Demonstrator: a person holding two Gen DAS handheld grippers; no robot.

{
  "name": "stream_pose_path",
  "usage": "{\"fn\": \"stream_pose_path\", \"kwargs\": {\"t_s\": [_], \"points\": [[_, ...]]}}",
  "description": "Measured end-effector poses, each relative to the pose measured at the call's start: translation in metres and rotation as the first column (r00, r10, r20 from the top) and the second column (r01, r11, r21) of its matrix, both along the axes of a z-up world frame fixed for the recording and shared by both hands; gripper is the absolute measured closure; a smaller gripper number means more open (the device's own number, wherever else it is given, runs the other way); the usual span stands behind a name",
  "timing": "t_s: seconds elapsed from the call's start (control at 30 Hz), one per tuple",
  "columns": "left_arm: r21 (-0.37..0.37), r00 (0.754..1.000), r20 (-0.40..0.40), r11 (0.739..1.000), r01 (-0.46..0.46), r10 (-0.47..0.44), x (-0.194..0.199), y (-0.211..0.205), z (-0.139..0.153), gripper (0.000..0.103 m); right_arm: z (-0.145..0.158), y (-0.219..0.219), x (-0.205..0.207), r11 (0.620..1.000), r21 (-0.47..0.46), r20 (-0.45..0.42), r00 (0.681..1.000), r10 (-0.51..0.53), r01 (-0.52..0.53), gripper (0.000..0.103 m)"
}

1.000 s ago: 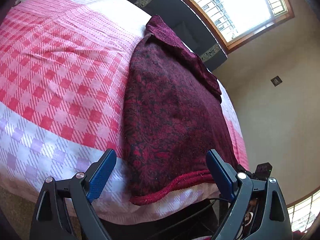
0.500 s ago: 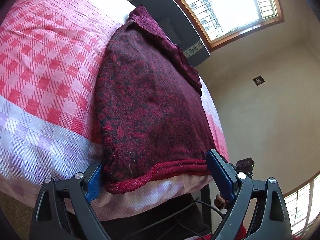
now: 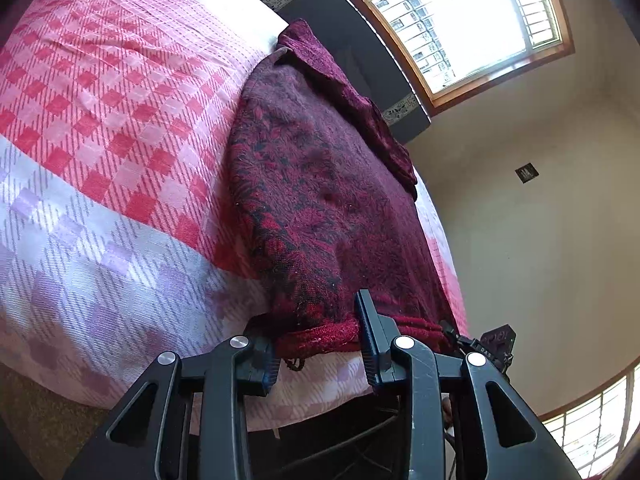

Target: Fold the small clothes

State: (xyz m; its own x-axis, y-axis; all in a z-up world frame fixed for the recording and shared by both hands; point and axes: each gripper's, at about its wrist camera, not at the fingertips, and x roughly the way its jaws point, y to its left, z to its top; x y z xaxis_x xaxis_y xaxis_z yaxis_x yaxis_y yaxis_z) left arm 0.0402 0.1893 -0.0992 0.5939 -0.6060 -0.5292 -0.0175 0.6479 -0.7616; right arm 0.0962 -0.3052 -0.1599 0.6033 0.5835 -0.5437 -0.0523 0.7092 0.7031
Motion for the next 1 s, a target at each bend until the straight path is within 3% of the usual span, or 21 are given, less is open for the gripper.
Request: {"fn": "stream_pose_path", "kwargs": {"t_s": [0.07,0.1,0.13,0.23,0.4,0.47,0.5,0.53,0.57,0.6,0.77,1.0], "points": [[-0.002,1.0,-0.018,1.0,-0.002,0.002,0.002,0.005,0.0,0.052,-0.001,-0.001,-0.001,1.0,0.004,0.001,1.0,0.013,-0.013,0.095],[-0.022,1.0,-0.027,1.0,-0.005,0.005,0.003,0.008,-0.002,0.039,-0.002,-0.002,-0.002,1.0,0.014,-0.002,1.0,0.017,-0.017,0.095],[-0.054,1.0,-0.023,0.998,-0.009,0.008,0.004,0.012,-0.002,0.035,-0.003,-0.004,-0.002,0.999,0.029,-0.006,1.0,0.017,-0.017,0.095],[-0.072,0.999,-0.033,0.997,-0.017,0.014,0.012,0.017,0.002,0.03,-0.004,-0.007,0.0,0.998,0.063,-0.018,1.0,0.018,-0.017,0.093],[-0.085,0.999,-0.029,0.996,0.014,-0.016,0.028,0.011,0.003,0.028,-0.001,-0.002,0.002,0.999,0.036,-0.027,0.999,0.032,-0.031,0.091],[-0.072,1.0,-0.022,0.997,0.001,-0.002,0.028,0.009,0.004,0.03,-0.001,-0.002,0.002,0.999,0.034,-0.028,0.999,0.03,-0.029,0.091],[-0.052,1.0,-0.026,0.999,-0.006,0.004,0.028,0.007,0.003,0.041,-0.001,-0.002,0.002,0.999,0.033,-0.029,0.999,0.027,-0.026,0.091],[-0.031,0.999,-0.04,1.0,-0.002,0.0,0.029,0.005,0.001,0.07,0.0,-0.001,0.004,0.999,0.026,-0.031,0.999,0.028,-0.028,0.091],[-0.007,0.998,-0.064,1.0,0.004,-0.004,0.03,0.002,-0.003,0.084,0.0,0.0,0.003,0.999,0.015,-0.034,0.999,0.032,-0.032,0.092],[0.014,0.997,-0.081,1.0,-0.006,0.007,0.03,0.002,-0.006,0.09,0.001,0.002,0.004,0.999,0.006,-0.036,0.999,0.037,-0.037,0.092],[0.125,0.996,-0.03,0.989,-0.081,0.086,0.02,0.001,0.004,0.091,0.007,0.005,0.006,0.999,0.005,-0.035,0.998,0.055,-0.054,0.094],[0.321,0.992,0.103,0.942,-0.101,0.072,0.022,-0.02,0.049,0.092,0.032,-0.005,0.012,0.985,0.16,0.014,0.998,0.054,-0.056,0.095]]}}
